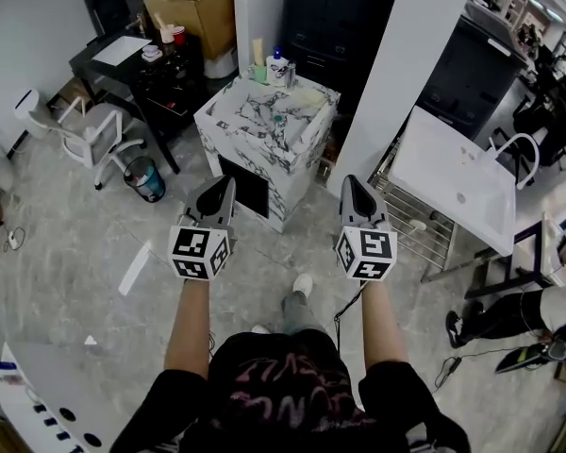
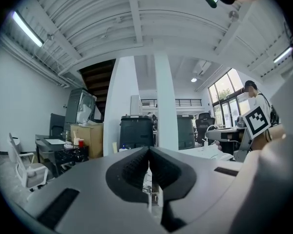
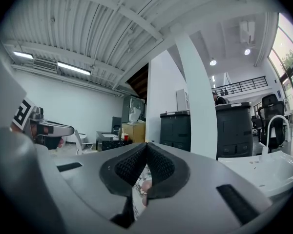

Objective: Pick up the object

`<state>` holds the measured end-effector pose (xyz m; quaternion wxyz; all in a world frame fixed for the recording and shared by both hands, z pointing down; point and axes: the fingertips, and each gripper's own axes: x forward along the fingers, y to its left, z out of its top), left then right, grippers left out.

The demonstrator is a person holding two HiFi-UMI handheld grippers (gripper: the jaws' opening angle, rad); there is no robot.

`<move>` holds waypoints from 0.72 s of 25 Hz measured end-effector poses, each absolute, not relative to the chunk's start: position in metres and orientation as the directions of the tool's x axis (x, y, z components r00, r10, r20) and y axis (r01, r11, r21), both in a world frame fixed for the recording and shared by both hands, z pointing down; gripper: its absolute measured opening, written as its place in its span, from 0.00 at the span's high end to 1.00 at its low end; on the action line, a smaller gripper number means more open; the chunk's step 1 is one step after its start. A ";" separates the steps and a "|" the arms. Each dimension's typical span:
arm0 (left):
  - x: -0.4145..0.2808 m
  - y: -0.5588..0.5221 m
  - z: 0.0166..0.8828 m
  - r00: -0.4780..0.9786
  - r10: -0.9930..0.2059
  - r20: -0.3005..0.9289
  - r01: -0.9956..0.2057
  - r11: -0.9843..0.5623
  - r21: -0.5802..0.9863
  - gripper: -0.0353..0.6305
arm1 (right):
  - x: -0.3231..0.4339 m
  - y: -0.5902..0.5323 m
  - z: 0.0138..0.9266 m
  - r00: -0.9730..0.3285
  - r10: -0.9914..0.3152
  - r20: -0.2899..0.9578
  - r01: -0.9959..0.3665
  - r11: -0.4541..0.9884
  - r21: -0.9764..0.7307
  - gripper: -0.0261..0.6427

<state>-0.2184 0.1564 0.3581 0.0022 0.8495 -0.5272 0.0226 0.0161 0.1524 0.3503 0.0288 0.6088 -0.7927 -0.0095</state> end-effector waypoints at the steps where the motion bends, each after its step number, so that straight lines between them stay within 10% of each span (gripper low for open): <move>1: -0.216 0.153 0.360 0.447 -0.894 0.042 -0.894 -0.448 -0.023 0.92 | 0.017 0.148 0.351 -0.256 -0.966 0.036 -0.965 0.258 0.054 0.94; 18: -0.181 0.014 0.391 0.455 -0.884 0.107 -0.888 -0.460 -0.027 0.92 | 0.046 0.001 0.377 -0.253 -0.966 0.050 -0.967 0.254 0.011 0.94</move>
